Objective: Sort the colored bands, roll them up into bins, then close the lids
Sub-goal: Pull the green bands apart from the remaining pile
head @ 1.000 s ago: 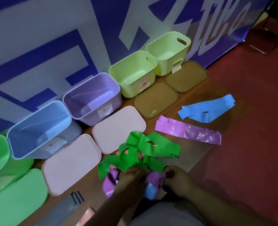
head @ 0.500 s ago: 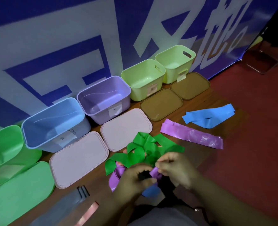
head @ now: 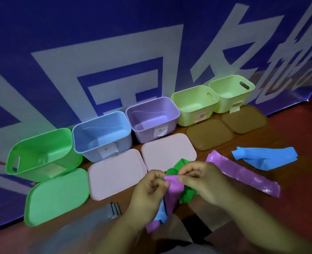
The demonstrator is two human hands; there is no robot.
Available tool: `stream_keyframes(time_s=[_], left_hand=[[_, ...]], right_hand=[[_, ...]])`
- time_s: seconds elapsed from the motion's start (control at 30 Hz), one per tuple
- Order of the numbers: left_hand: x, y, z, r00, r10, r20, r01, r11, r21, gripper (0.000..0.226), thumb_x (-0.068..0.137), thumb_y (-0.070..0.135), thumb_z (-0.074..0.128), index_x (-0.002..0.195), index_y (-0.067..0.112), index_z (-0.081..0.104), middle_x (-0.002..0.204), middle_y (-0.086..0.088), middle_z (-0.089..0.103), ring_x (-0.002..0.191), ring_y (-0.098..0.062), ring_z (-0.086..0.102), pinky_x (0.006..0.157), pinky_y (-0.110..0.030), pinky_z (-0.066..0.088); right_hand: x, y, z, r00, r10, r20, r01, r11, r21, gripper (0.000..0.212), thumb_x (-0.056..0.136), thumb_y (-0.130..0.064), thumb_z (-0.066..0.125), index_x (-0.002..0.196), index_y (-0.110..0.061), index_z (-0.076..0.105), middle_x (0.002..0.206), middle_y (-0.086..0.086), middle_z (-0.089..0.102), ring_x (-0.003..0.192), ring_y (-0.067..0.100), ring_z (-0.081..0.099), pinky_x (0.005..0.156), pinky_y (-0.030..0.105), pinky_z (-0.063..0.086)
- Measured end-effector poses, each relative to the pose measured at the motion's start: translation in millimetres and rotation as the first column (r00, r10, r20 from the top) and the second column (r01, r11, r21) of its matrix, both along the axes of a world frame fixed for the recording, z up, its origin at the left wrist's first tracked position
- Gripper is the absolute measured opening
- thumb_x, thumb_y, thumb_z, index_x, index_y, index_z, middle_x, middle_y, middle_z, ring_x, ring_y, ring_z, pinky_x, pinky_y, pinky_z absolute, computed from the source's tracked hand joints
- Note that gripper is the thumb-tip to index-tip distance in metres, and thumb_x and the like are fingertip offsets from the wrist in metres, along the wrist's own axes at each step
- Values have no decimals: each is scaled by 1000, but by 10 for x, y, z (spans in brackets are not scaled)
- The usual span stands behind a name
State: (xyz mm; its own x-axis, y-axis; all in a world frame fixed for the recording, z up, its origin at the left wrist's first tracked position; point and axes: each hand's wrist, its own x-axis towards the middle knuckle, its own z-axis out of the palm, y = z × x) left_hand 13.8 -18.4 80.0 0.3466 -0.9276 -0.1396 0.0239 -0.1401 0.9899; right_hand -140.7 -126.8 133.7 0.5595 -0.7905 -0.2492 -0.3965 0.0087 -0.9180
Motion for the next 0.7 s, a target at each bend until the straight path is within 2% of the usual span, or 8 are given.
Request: stream_keyframes(time_s=[0.1, 0.23, 0.33, 0.47, 0.6, 0.7], left_hand=[[65, 43, 70, 1000, 26, -14, -27, 999, -19, 11, 93, -1, 61, 94, 9, 57, 66, -3, 55, 64, -8, 49, 64, -18, 41], [131, 89, 164, 999, 26, -48, -28, 999, -43, 11, 93, 1, 62, 94, 8, 54, 67, -7, 57, 66, -13, 51, 64, -21, 45], [172, 121, 223, 993, -3, -118, -4, 999, -54, 15, 92, 0, 64, 97, 7, 52, 71, -10, 61, 69, -16, 56, 67, -24, 49], [202, 147, 226, 977, -98, -189, 88, 994, -60, 24, 85, 3, 68, 99, 7, 49, 81, -11, 61, 79, -23, 59, 75, -29, 51], [168, 141, 190, 972, -147, -183, 140, 989, -53, 26, 86, -8, 65, 98, 6, 46, 80, 1, 60, 78, -13, 57, 71, -26, 49], [155, 112, 190, 963, -181, -199, 175, 983, -51, 28, 83, -4, 67, 96, 7, 45, 82, -4, 58, 78, -16, 56, 71, -28, 48]], right_hand=[[87, 15, 74, 998, 58, 25, -58, 998, 29, 12, 80, -8, 78, 80, -18, 72, 60, -10, 65, 54, 0, 54, 57, 14, 41], [199, 32, 140, 993, 103, 56, -101, 994, -32, 22, 78, -6, 79, 81, -27, 74, 72, -7, 69, 67, 8, 62, 68, 24, 51], [272, 40, 273, 988, 114, 104, -108, 992, -68, 22, 79, -2, 77, 80, -24, 74, 74, -5, 68, 67, 10, 61, 68, 25, 51], [341, 2, 436, 978, 69, 196, -52, 994, -93, 26, 81, 3, 73, 77, -23, 73, 73, -2, 65, 67, 13, 58, 65, 24, 47], [302, -90, 488, 969, -14, 245, 39, 994, -98, 25, 83, 2, 71, 77, -22, 73, 68, -6, 64, 65, 13, 55, 63, 25, 45], [231, -134, 479, 960, -95, 264, 122, 989, -86, 22, 84, 4, 68, 78, -16, 72, 66, -4, 64, 63, 14, 53, 62, 29, 42]])
